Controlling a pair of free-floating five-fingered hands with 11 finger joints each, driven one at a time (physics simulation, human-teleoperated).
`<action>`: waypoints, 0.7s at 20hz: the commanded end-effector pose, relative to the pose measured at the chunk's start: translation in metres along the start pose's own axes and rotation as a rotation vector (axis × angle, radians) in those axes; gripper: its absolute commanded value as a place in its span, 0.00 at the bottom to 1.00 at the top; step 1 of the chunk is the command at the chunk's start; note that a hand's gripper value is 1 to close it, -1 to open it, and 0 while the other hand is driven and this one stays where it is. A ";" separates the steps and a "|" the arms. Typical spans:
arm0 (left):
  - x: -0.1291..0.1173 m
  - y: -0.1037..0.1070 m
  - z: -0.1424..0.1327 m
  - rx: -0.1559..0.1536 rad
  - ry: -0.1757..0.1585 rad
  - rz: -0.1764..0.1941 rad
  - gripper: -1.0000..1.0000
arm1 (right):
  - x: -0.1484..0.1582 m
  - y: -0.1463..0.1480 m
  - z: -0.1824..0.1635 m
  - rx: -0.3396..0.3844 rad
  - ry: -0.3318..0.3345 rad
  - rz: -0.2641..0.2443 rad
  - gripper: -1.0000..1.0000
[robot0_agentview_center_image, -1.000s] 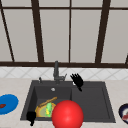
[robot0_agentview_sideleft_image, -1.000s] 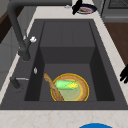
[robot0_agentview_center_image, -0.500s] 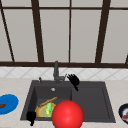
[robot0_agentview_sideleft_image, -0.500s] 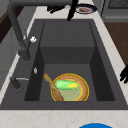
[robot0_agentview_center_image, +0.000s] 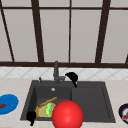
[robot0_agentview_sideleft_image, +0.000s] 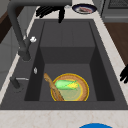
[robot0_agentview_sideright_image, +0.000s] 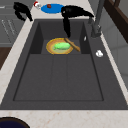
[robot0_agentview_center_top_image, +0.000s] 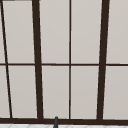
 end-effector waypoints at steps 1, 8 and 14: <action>0.000 0.000 0.000 0.000 0.000 0.000 0.50 | -0.009 0.000 -0.024 0.054 -0.021 -0.044 0.00; 0.000 0.000 0.000 0.000 0.000 0.000 0.50 | -0.021 0.018 -0.085 0.089 -0.016 -0.058 0.00; 0.000 0.000 0.000 0.000 0.000 0.000 0.50 | -0.029 0.042 -0.139 0.083 -0.008 -0.043 0.00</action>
